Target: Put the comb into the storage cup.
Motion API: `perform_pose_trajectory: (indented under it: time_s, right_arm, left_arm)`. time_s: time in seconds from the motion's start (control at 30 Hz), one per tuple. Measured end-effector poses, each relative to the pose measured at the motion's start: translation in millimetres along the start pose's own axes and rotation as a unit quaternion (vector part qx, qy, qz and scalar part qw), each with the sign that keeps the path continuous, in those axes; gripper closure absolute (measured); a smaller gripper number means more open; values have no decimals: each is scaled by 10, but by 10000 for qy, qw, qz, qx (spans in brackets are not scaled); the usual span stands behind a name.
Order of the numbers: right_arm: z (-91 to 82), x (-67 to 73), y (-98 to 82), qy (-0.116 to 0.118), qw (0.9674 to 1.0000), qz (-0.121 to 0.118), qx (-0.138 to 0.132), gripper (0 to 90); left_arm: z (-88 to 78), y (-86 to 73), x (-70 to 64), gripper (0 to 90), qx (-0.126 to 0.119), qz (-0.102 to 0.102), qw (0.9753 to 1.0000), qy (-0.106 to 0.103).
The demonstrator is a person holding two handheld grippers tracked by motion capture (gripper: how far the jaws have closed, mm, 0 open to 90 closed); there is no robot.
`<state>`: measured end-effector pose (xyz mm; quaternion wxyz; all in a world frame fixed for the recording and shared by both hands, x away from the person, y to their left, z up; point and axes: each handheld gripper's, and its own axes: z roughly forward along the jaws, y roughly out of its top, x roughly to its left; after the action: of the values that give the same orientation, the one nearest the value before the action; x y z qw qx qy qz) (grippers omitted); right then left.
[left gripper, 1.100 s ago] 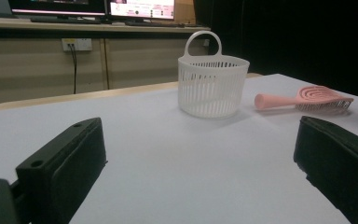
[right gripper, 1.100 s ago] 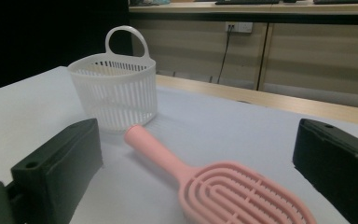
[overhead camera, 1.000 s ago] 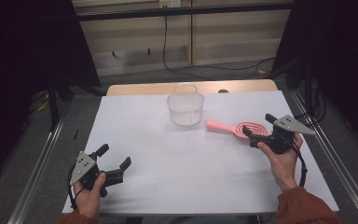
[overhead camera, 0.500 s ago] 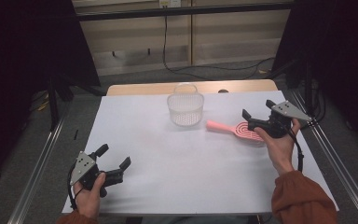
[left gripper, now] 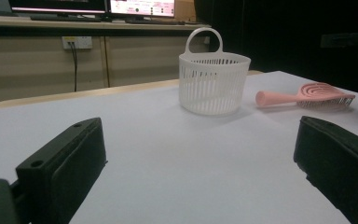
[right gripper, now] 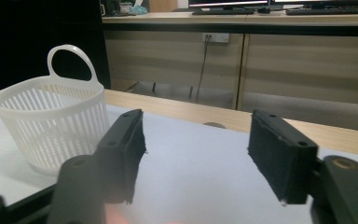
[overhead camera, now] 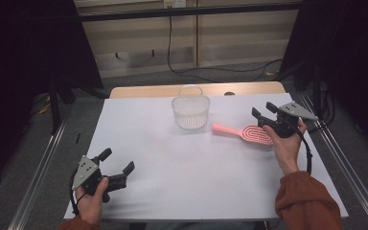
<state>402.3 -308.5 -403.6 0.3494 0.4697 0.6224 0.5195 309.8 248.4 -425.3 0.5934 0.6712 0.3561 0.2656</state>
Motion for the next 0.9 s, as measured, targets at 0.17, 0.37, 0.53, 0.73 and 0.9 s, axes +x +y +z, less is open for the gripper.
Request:
perform_pose_trajectory:
  time_s: [0.17, 0.37, 0.53, 0.73, 0.9]
  right_arm:
    - [-18, -12, 3, 101, 9999, -38, -59, 581]
    - [-22, -5, 22, 139, 9999, -94, -14, 741]
    - [-22, -23, 12, 285, 9996, -64, 62, 900]
    - [-11, -59, 86, 394, 9984, -102, 403, 900]
    - [31, -108, 129, 404, 9963, -83, 750, 900]
  left_arm:
    - [1, -4, 11, 22, 17, 1, 10000, 13]
    - [-3, -2, 9, 22, -11, -20, 10000, 19]
    - [-5, -3, 10, 22, 18, 23, 10000, 33]
    - [-2, -7, 8, 22, 26, 16, 10000, 41]
    - [-6, -9, 16, 22, 45, 49, 10000, 72]
